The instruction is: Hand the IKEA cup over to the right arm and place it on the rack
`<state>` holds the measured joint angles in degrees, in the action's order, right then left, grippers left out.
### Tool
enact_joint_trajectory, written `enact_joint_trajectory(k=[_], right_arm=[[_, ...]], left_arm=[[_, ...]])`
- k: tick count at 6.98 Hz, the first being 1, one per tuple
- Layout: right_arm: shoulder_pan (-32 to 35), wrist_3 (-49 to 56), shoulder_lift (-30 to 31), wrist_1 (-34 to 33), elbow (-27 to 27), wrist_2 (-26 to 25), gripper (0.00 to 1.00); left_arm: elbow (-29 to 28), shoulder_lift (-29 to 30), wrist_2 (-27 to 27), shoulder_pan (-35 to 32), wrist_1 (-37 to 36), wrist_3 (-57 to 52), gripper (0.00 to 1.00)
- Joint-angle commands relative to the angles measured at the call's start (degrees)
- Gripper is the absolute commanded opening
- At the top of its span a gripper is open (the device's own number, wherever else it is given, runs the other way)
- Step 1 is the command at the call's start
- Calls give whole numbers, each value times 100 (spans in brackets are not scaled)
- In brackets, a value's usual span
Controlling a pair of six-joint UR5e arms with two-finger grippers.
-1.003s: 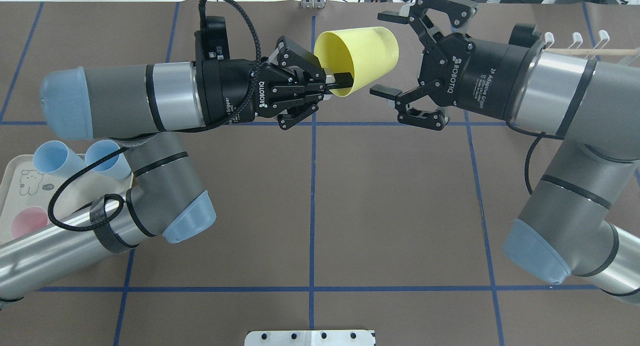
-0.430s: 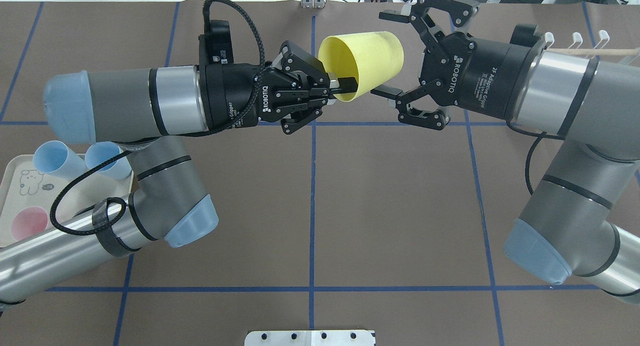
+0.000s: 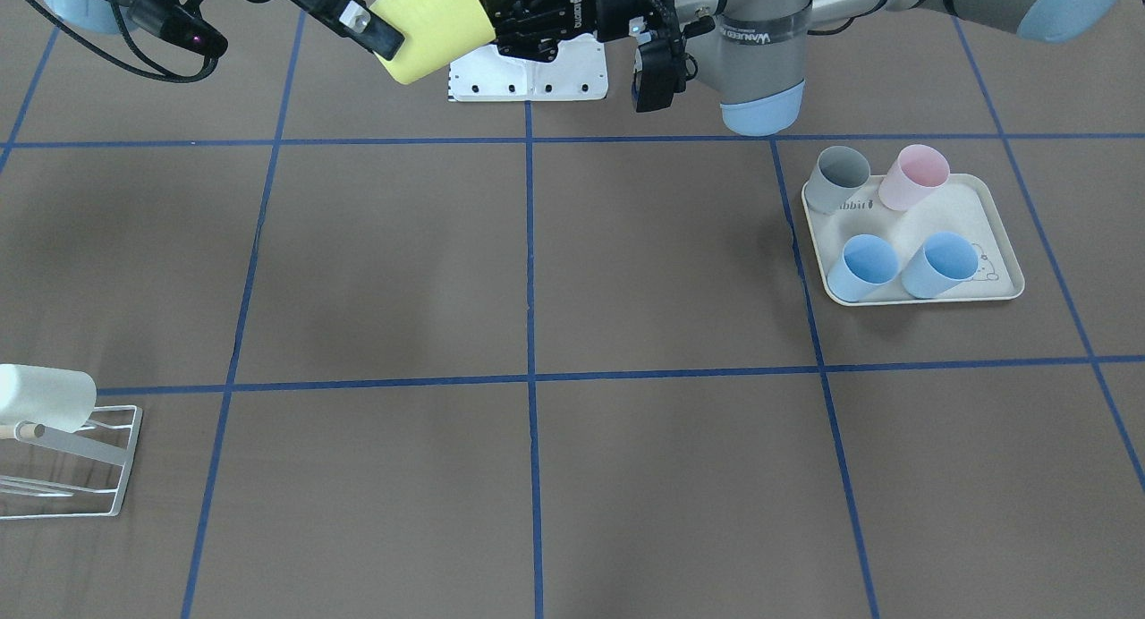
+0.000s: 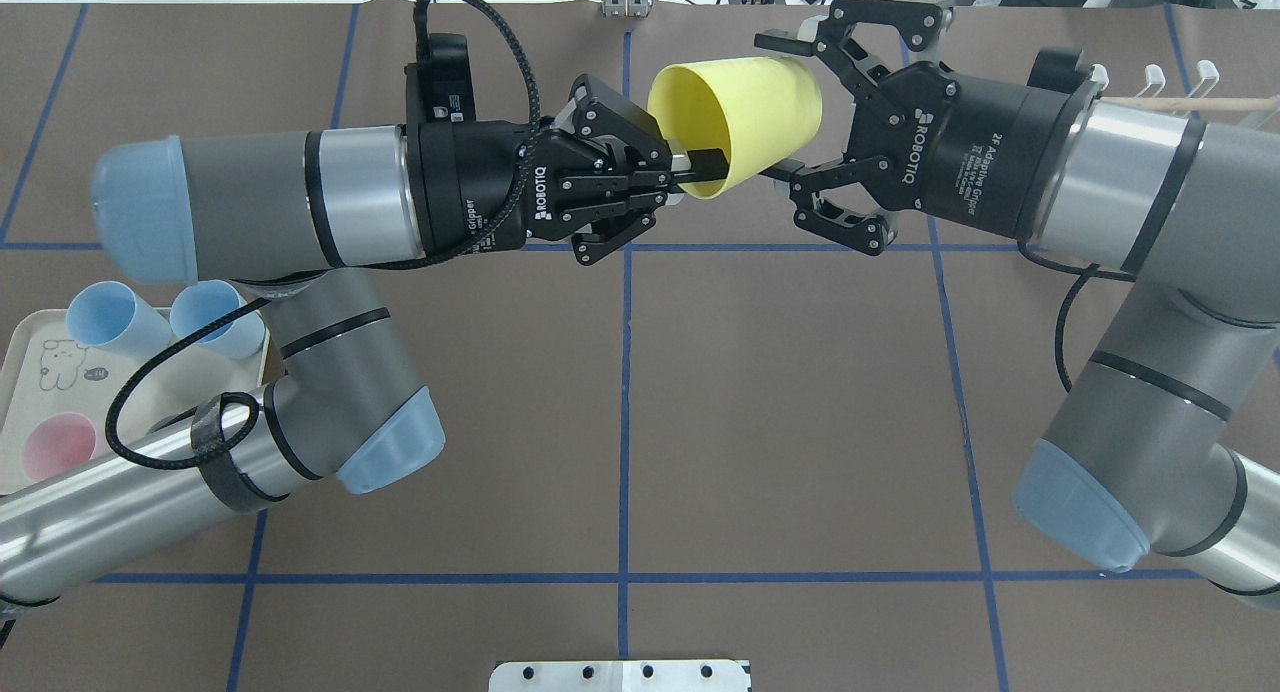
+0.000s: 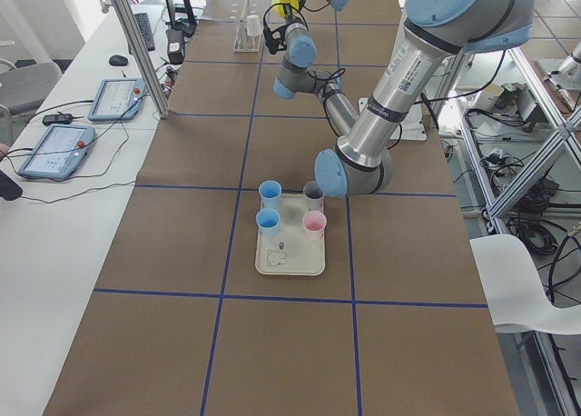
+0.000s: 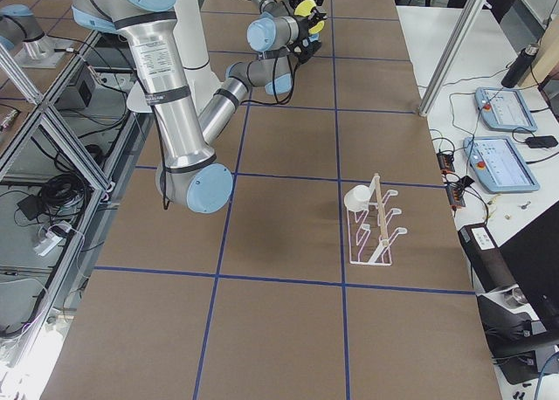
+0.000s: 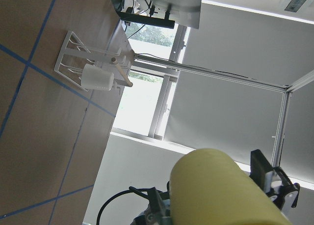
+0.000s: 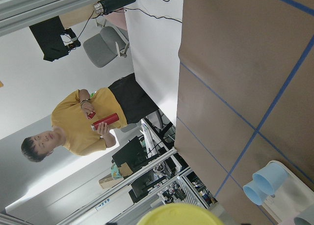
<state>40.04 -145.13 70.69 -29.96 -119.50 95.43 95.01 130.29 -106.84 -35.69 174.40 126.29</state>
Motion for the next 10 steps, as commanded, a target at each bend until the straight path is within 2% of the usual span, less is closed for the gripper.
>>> enact_joint_trajectory(k=[1,2,3,4,6,8,10], right_arm=[[12,3,32,-9,-47,-113,0],[12,3,32,-9,-73,-104,0],[30,20,67,-9,-125,-78,0],[47,98,381,-9,-317,-8,0],[798,343,1205,-36,-469,158,0],[1896,1892,1918,-114,-294,1053,0],[2505,4402,2788,-115,109,1013,0]], left_arm=[[-9,32,6,1,-29,9,37],[-9,23,14,1,-29,9,59],[0,14,14,-34,-37,1,99],[0,-3,14,-78,-37,-17,96],[0,-39,6,-140,-29,-87,96],[-9,-39,14,-140,-29,-96,96],[-44,-47,102,-131,-29,-96,96]])
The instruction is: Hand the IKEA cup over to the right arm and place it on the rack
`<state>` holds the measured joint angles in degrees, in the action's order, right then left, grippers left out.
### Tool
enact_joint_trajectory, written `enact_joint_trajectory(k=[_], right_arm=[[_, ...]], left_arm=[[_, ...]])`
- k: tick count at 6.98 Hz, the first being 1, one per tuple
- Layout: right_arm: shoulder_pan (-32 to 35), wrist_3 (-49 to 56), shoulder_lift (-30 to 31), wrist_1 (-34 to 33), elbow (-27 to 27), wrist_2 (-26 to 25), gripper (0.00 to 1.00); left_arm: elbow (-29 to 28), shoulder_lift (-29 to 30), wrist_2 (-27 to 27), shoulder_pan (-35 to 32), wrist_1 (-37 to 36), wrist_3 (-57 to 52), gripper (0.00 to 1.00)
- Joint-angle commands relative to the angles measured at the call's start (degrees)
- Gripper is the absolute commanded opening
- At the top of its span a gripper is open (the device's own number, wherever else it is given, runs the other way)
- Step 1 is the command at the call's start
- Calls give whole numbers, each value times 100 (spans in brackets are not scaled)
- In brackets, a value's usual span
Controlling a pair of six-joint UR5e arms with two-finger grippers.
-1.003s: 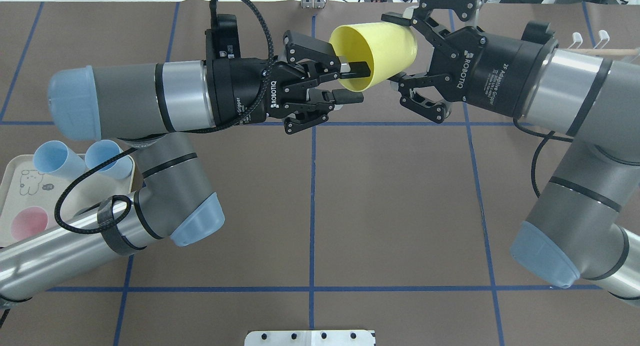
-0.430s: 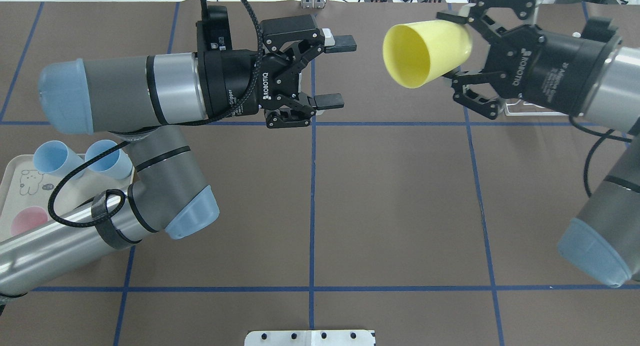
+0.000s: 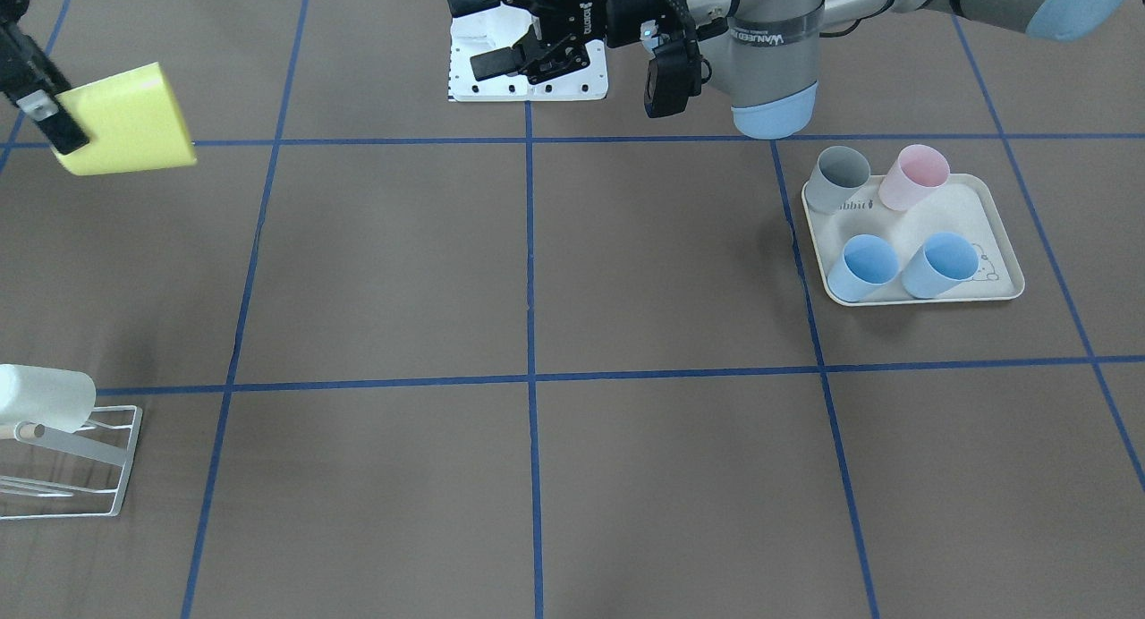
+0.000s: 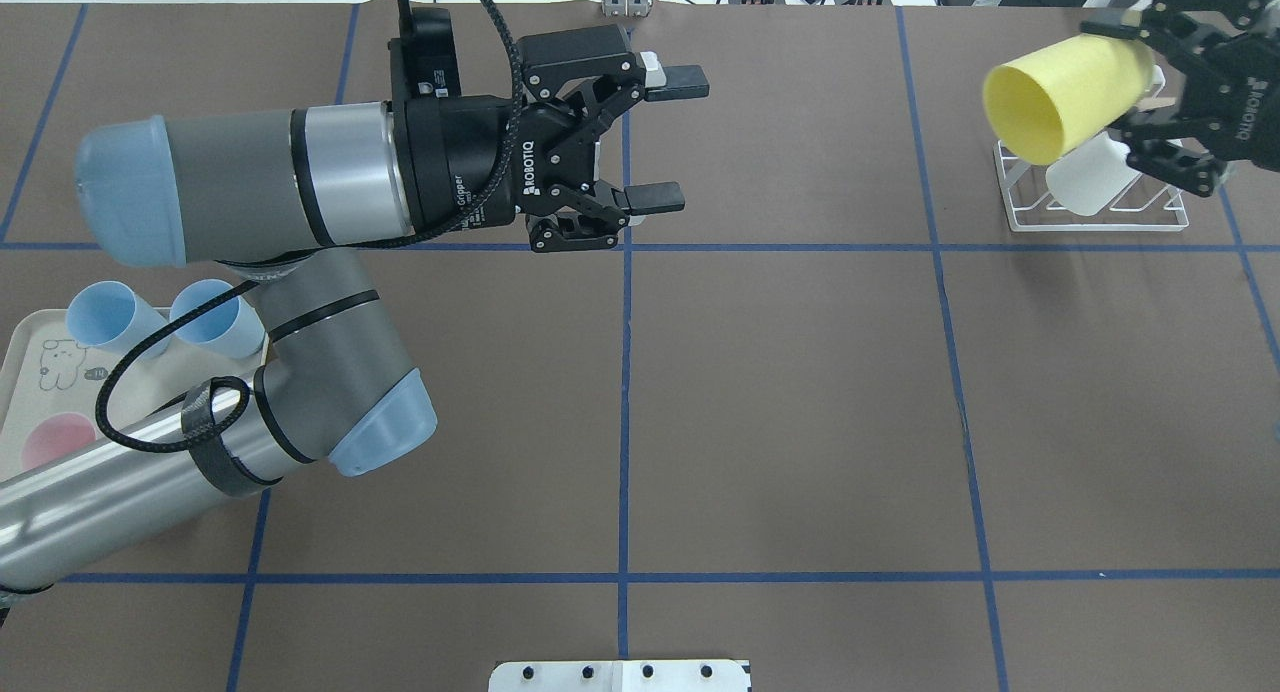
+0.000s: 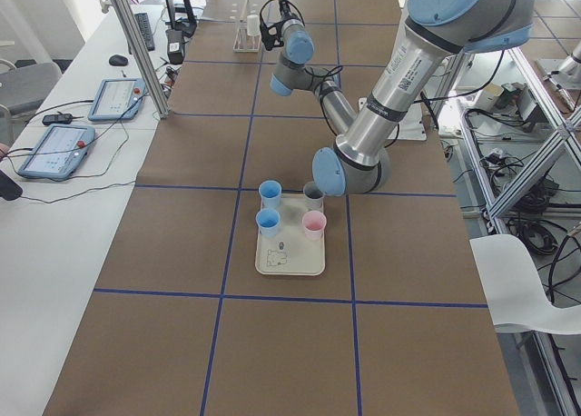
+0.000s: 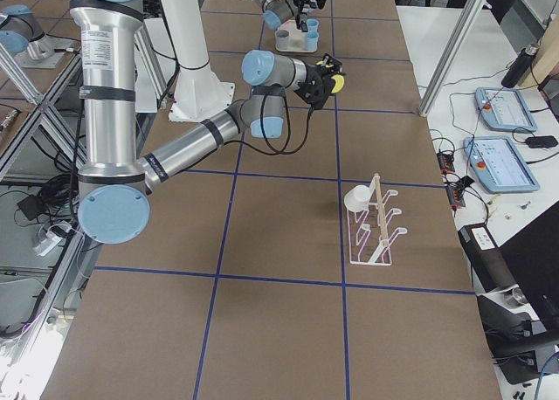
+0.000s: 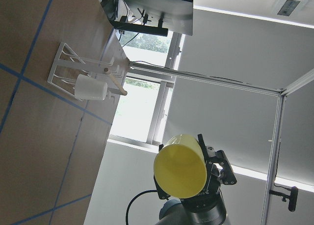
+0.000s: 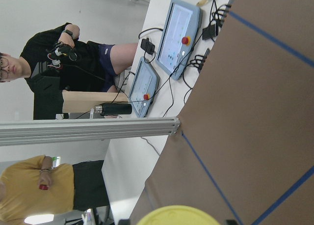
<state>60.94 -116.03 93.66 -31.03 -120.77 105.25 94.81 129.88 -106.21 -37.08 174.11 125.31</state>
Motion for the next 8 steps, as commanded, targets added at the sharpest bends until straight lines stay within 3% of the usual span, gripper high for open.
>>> enact_joint_trajectory(k=[1,2,3,4,8], right_arm=[[662,2523,678,-25,525,-31,0],[769,3351,723,-26,902,-405,0],[770,4299,759,-147,1210,-1192,0],[762,5283,898,-244,1239,-1652,0],[182,5504,260,-254,2020,-2421,0]], left_arm=[[-32,-7,39,16,0,2,96],[-50,-7,39,16,0,2,96],[-85,-15,100,42,0,2,96],[-94,-85,336,86,0,2,96],[-85,-156,373,122,0,2,97]])
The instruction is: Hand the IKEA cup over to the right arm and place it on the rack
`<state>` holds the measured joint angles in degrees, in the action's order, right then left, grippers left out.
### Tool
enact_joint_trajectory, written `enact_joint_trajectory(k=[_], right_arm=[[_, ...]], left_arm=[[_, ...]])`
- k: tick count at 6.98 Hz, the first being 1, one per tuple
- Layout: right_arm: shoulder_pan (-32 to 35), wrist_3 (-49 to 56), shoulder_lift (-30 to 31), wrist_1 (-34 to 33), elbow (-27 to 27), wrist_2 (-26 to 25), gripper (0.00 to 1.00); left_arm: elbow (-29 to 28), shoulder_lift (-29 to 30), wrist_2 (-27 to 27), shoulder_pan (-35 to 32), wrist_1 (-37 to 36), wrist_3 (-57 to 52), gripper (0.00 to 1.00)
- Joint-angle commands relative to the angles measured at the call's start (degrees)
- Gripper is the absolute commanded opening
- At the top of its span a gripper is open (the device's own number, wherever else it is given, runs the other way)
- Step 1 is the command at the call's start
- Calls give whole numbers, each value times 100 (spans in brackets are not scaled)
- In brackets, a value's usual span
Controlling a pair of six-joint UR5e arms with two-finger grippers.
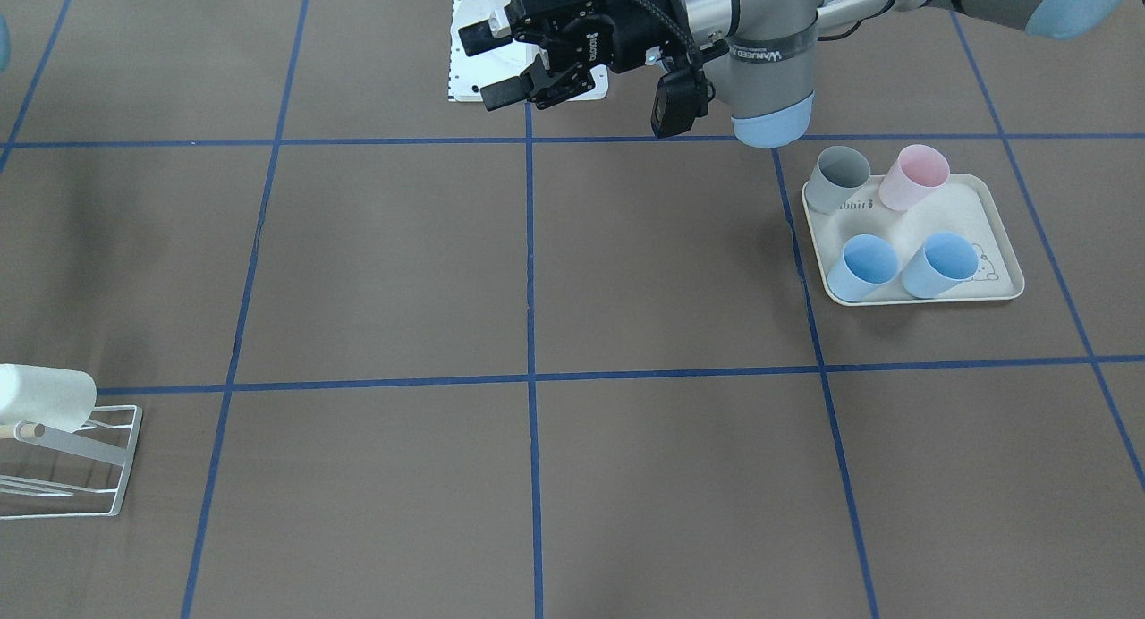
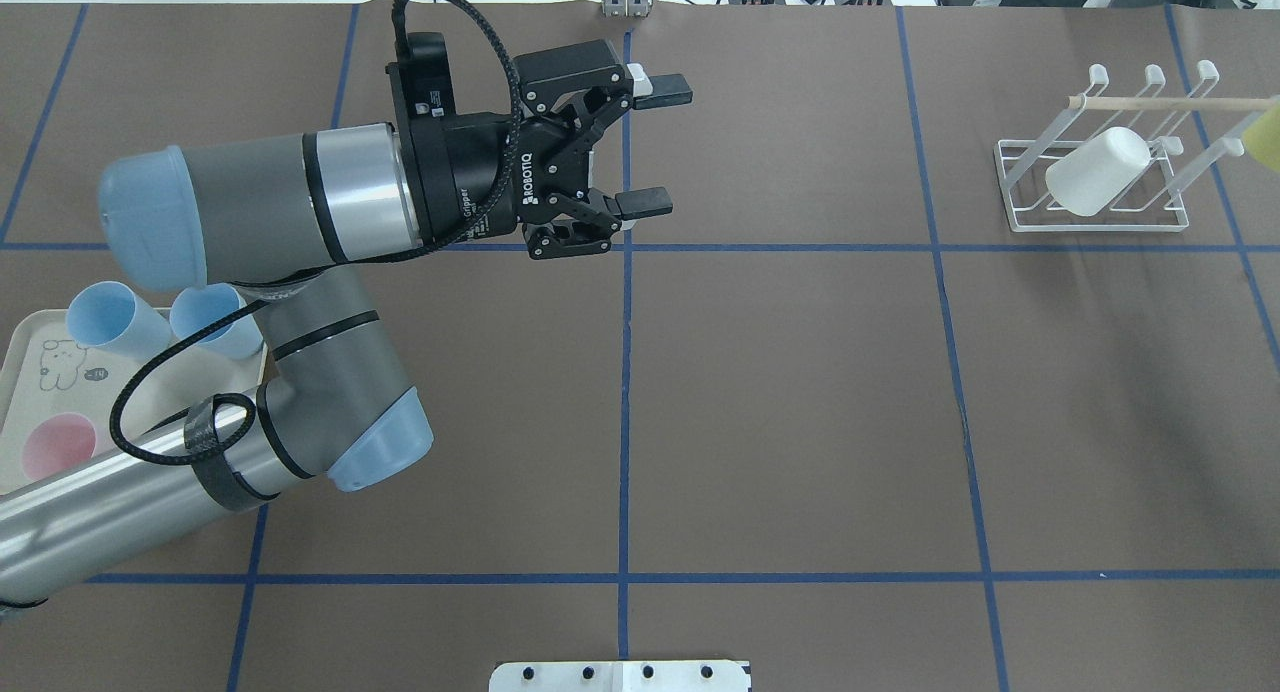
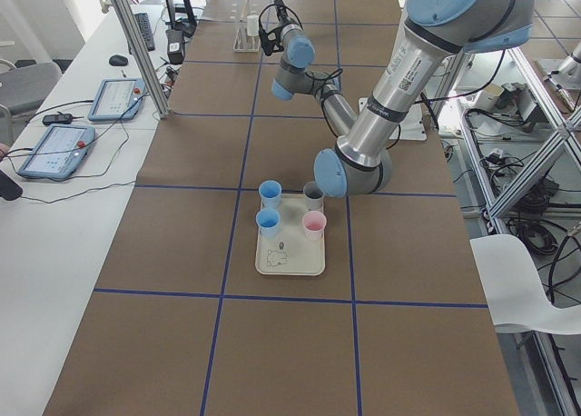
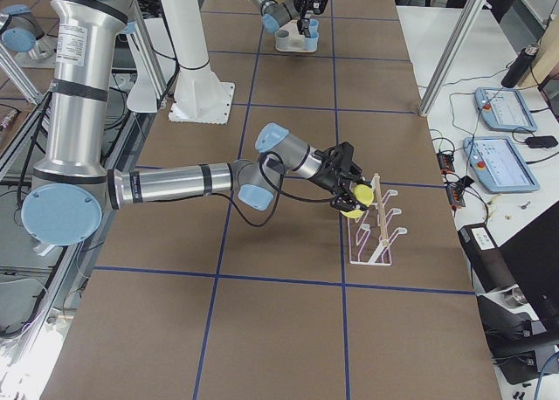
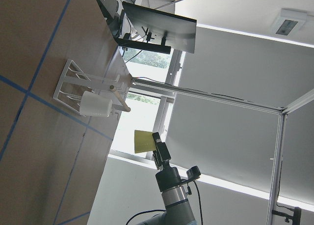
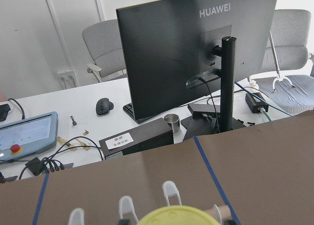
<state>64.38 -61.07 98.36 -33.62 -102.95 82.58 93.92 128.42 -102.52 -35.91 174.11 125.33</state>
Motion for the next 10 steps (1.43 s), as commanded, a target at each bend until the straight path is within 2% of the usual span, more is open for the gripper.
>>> enact_joint_trajectory(k=[1,3,10], right_arm=[[-293,-2,-290,5,309,-268,0],[-619,-2,-457,5,529,-715,0],[-620,7,-555,84,855,-726,0]], left_arm=[[4,-10,13,32,0,0,97],[4,-10,13,41,0,0,97],[-5,-10,13,76,-9,0,97]])
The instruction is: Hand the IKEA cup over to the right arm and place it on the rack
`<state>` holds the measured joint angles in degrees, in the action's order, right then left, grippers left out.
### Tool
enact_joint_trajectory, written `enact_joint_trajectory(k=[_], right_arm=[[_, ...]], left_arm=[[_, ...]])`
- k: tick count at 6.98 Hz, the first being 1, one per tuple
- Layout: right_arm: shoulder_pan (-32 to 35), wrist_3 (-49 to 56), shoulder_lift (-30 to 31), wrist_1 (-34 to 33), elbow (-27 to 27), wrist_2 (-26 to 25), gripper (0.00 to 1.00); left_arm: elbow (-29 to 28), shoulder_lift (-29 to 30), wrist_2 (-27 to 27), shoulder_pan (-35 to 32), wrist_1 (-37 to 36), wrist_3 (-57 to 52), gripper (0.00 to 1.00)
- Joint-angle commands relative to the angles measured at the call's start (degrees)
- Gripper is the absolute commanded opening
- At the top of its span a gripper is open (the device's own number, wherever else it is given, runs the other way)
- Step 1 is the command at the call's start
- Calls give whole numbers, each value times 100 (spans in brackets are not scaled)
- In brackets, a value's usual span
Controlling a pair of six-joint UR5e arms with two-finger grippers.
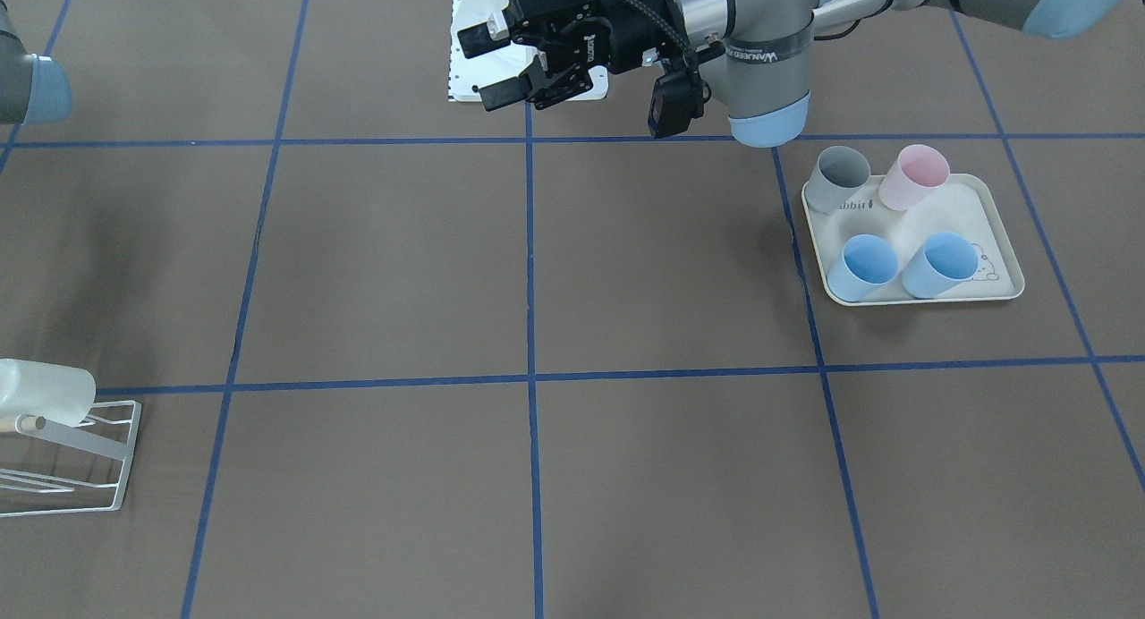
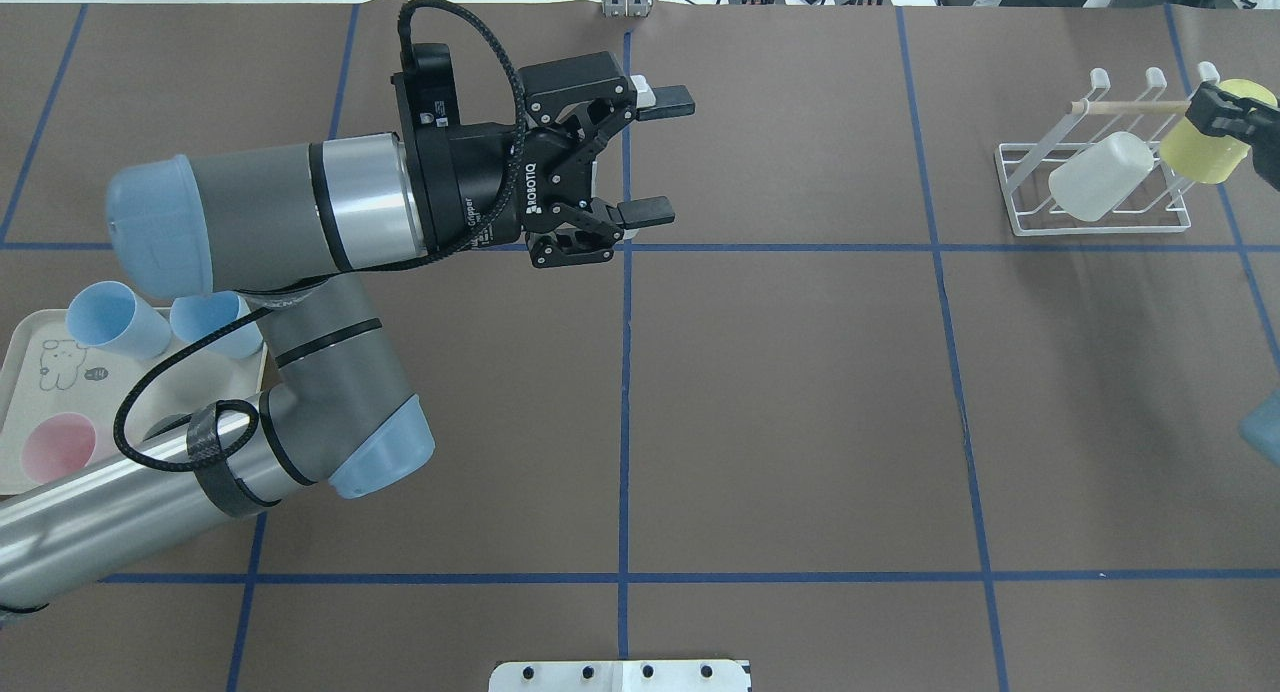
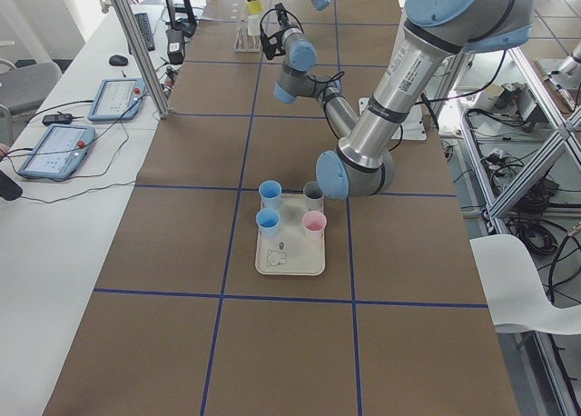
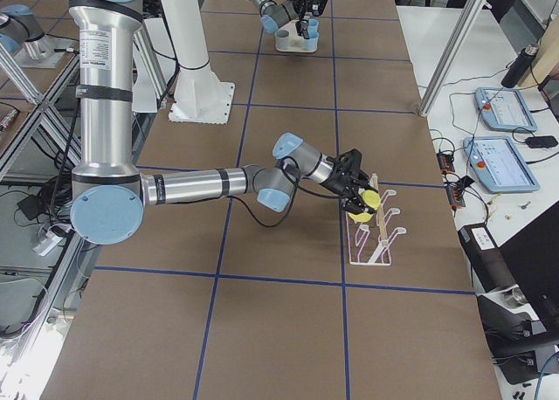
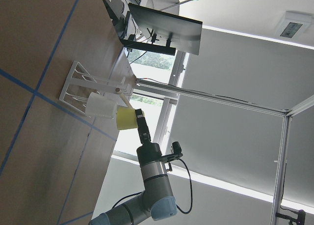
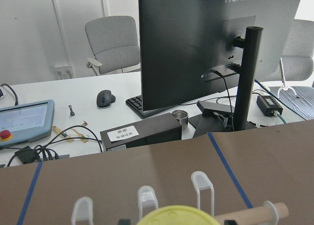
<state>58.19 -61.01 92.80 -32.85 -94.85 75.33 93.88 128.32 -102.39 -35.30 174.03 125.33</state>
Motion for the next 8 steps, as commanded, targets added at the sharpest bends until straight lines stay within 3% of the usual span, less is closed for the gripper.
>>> enact_joint_trajectory(k=[1,4,6,8], right_arm=[[-1,1,1,7,54,-1,0],[-9,1,-8,-2,72,8,0],[-79,-8,-103,-2,142,-96,100],[-97,-8,-113,7,195,-124,100]], left_arm=[[-1,0,0,14,-1,0,97],[-1,0,0,14,-1,0,97],[-1,0,0,6,-1,0,97],[-1,-9,0,6,-1,-9,97]])
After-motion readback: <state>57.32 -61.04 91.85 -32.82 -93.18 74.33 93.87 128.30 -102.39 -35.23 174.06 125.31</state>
